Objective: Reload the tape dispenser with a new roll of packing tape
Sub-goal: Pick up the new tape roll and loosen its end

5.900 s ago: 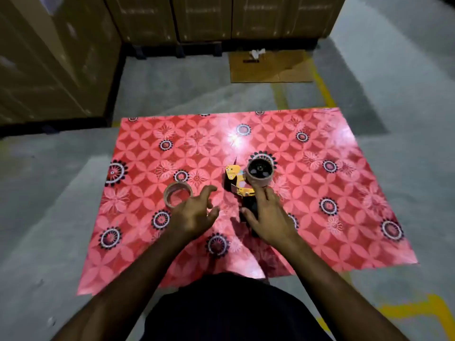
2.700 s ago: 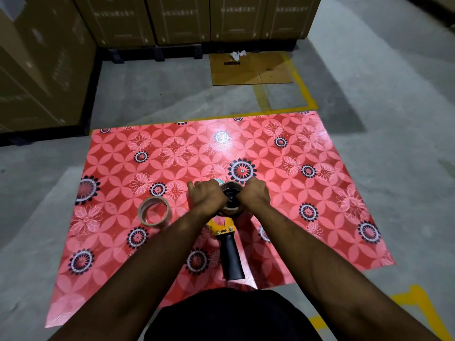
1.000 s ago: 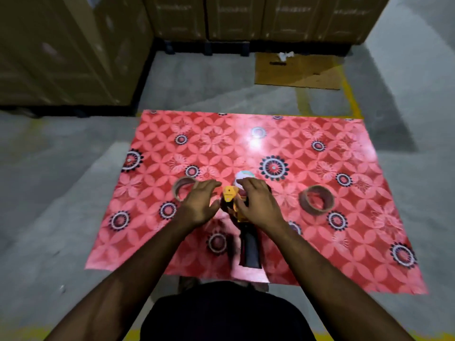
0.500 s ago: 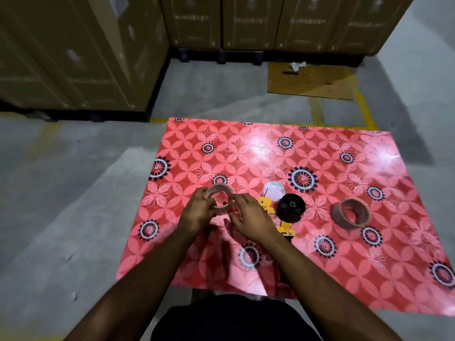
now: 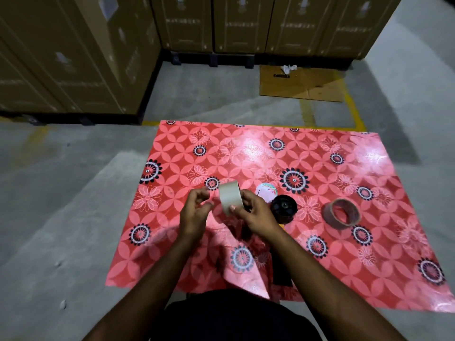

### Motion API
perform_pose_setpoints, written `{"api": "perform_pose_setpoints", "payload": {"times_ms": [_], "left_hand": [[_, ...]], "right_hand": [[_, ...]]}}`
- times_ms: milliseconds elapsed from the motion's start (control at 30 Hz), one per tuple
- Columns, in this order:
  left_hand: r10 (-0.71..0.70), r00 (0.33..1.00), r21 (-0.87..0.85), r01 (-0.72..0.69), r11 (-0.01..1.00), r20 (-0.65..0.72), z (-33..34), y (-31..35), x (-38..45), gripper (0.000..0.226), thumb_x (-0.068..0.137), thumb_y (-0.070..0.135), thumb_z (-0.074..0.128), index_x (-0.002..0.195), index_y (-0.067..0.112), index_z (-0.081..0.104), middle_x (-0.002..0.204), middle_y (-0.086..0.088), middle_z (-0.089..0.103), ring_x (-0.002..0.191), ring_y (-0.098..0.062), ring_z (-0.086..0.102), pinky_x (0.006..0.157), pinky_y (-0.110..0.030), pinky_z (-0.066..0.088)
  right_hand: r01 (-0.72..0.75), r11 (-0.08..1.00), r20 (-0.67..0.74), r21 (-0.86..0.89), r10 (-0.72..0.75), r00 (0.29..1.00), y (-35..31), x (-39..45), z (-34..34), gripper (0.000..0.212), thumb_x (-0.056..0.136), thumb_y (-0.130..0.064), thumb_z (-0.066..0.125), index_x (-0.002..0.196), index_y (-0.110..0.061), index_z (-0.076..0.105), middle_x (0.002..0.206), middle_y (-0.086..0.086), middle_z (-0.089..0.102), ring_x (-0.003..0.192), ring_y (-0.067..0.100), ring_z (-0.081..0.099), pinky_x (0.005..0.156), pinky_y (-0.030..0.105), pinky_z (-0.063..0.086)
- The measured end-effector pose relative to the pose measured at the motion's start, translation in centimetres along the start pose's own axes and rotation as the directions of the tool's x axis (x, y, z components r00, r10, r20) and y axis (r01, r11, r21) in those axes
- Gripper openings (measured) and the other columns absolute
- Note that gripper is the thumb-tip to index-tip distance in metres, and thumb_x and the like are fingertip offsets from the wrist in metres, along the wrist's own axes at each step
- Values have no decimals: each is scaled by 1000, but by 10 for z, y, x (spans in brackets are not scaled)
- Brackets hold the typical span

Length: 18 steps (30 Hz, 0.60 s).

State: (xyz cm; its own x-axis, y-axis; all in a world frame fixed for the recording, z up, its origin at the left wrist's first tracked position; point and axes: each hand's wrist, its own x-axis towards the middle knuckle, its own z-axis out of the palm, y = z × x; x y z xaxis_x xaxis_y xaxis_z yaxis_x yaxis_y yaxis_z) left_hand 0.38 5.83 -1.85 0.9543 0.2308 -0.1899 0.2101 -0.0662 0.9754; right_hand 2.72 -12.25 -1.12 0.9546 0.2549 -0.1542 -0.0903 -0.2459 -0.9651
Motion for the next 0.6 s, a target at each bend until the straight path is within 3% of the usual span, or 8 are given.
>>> {"api": "perform_pose_setpoints", "payload": {"times_ms": [67,133,200,333,500,600], "left_hand": [[55,989,22,-59,998,139,-4,6,3,54,73,47,69,125,44,52,138,13,52,125,-10,52,97,-41,50],[111,953,104,-146,984,281,-4,13,6,76,74,49,73,142,44,41,150,15,43,133,-7,45,103,-37,46],[151,930,174,-218,960,335,-4,17,8,72,75,48,76,141,38,48,144,19,49,130,-5,50,104,-43,48],[215,928,178,-277,944,305,-3,22,4,68,66,36,88,128,33,61,131,26,59,121,-6,57,98,-46,52],[311,911,213,-372,904,271,7,16,-12,69,60,12,90,123,23,65,133,7,60,125,-11,56,100,-45,51],[350,898,238,-413,879,265,10,17,-18,62,67,20,87,124,22,63,131,7,59,124,-12,54,98,-44,51]], "right_hand": [[35,999,39,-27,-34,999,1,-4,-7,34,90,-4,70,124,-7,63,117,8,72,109,21,69,95,43,54],[53,997,65,-58,-49,997,-1,-9,-12,33,89,-2,71,121,-5,64,114,9,73,105,19,70,91,39,54],[68,995,88,-72,-61,994,-2,-13,-16,30,88,-2,71,117,-1,65,110,14,72,102,27,70,89,45,55],[95,993,128,-63,-86,988,0,-17,-21,25,87,3,71,111,3,65,107,24,69,101,44,65,90,58,51],[39,997,127,63,-47,991,-9,-21,-19,19,93,-3,66,112,-4,66,100,10,73,92,20,69,83,41,55],[58,998,82,25,-60,995,-9,-25,-19,14,93,-2,66,107,-2,67,93,7,74,85,20,71,82,47,56]]}}
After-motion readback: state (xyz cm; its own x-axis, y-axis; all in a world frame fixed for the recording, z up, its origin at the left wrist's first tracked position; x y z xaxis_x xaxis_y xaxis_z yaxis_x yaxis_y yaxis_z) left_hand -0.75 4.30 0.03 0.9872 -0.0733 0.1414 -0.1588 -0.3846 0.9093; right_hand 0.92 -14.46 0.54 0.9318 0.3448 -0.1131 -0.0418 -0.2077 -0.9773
